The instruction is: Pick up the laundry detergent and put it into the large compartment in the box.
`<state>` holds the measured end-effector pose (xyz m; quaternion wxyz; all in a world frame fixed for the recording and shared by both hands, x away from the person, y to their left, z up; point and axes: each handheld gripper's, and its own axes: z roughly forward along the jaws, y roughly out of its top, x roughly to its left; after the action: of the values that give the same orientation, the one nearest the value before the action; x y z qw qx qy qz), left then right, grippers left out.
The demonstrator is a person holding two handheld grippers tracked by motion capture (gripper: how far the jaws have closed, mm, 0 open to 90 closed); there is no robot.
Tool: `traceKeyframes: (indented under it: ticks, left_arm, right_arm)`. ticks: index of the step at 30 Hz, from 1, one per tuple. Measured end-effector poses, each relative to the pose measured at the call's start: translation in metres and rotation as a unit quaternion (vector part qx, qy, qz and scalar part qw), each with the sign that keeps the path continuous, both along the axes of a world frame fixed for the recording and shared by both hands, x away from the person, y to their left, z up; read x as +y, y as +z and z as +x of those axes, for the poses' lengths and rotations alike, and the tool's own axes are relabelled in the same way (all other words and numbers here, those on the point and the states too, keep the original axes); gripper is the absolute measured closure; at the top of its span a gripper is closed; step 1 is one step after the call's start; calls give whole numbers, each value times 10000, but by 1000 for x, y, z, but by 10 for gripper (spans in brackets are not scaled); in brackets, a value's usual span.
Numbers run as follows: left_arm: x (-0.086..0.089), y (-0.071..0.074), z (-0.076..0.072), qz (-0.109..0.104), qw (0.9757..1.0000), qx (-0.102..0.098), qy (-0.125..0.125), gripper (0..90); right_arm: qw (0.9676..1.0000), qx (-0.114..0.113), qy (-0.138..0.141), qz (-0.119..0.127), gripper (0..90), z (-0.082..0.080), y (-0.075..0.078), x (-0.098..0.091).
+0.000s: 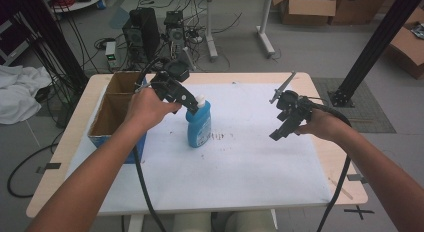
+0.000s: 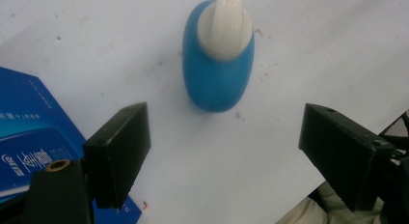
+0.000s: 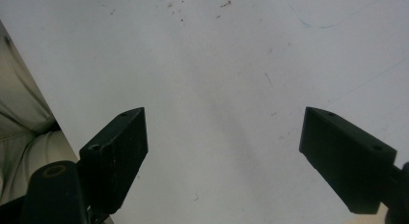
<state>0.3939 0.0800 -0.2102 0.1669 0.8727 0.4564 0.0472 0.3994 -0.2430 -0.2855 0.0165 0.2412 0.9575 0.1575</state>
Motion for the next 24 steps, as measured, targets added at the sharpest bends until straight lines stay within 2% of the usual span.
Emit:
traceKeyframes:
  ticks: [5,8,16,24]
  left_arm:
    - [-5,3,8,-20,10000,-9,28,192]
    - [-9,4,14,-120,9999,22,30,191]
    - [-20,8,29,-77,9999,-4,80,190]
    - [-31,0,39,62,9998,101,128,189]
  right_arm:
    - [10000,3,-22,0,173,2,0,-2]
    - [10000,-14,-37,-5,173,2,0,-3]
    - [10000,-3,-77,19,173,3,1,-8]
    - [10000,-8,-90,27,173,5,0,-8]
